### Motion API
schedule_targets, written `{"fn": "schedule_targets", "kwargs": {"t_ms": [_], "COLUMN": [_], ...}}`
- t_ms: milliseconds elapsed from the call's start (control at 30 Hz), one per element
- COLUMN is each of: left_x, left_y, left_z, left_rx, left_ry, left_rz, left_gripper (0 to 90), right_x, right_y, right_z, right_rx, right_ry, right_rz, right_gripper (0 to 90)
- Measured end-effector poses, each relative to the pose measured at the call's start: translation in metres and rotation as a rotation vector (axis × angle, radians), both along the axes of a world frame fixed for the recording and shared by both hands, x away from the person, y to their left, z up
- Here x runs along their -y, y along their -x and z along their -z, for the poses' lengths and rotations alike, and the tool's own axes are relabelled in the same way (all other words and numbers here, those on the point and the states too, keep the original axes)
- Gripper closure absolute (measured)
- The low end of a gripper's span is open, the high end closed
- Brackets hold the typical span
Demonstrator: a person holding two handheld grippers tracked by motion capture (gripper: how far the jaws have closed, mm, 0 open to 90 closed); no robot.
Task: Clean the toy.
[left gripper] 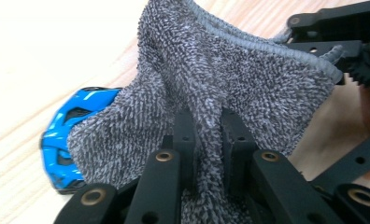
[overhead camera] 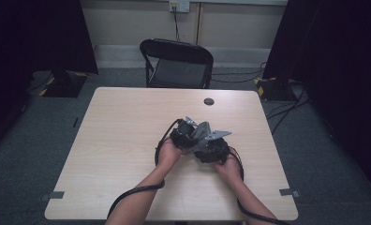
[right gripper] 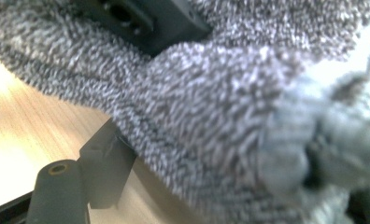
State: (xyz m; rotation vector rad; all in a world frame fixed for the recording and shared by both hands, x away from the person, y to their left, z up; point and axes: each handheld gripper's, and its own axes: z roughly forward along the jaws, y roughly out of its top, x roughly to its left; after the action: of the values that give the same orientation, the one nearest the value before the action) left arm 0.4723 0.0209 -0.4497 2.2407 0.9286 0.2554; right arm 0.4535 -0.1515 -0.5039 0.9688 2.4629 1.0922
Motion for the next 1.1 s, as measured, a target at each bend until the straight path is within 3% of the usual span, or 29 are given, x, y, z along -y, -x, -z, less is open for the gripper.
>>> {"fn": "schedule_targets", "kwargs": {"t_ms": [700,1100], "left_x": [-0.01,-0.019], "left_y": [-0.015,-0.026], "left_z": [-0.003,-0.001], "left_rx": [0.007,0.006], "left_ry": [-0.021,-0.017], "left_rz": [-0.038,-0.09], "left_gripper": [78.8,78.8], "right_x": [0.0,0.0], "right_y": [0.0,0.0], "right_z": [0.0,0.0], "right_rx": [0.001,0.001], "right_ry": [0.0,0.0], "right_rz": [-0.001,-0.001], "right_gripper": [24.5,24.5]}}
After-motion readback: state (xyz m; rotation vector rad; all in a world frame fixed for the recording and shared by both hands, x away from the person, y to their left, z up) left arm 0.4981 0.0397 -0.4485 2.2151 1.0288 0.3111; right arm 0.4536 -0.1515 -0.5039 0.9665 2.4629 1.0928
